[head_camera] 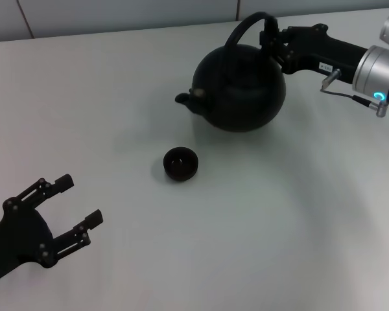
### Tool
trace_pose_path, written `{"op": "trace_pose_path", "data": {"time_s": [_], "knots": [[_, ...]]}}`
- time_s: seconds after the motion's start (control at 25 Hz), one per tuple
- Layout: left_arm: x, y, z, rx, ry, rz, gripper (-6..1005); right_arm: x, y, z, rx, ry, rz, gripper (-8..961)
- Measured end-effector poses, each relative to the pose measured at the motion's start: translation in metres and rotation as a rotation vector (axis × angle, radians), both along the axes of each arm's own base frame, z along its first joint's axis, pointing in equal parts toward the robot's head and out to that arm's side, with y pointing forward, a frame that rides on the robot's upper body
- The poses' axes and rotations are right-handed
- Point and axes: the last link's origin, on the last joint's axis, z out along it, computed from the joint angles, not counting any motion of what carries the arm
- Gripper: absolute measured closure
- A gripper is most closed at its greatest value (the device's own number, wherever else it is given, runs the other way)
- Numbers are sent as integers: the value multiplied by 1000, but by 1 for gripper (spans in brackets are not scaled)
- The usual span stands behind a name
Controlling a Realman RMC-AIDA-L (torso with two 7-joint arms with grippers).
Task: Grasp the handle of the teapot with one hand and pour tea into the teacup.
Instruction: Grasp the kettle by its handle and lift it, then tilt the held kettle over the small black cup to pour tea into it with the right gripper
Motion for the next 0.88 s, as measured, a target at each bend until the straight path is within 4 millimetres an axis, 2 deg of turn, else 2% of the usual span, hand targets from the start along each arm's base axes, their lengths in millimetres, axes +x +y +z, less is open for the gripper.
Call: {"op": "trace_pose_path", "data": {"time_s": [0.88], "knots": [[0, -3, -3, 5, -2, -2, 198, -24, 6, -6, 82, -287, 323, 875]]}}
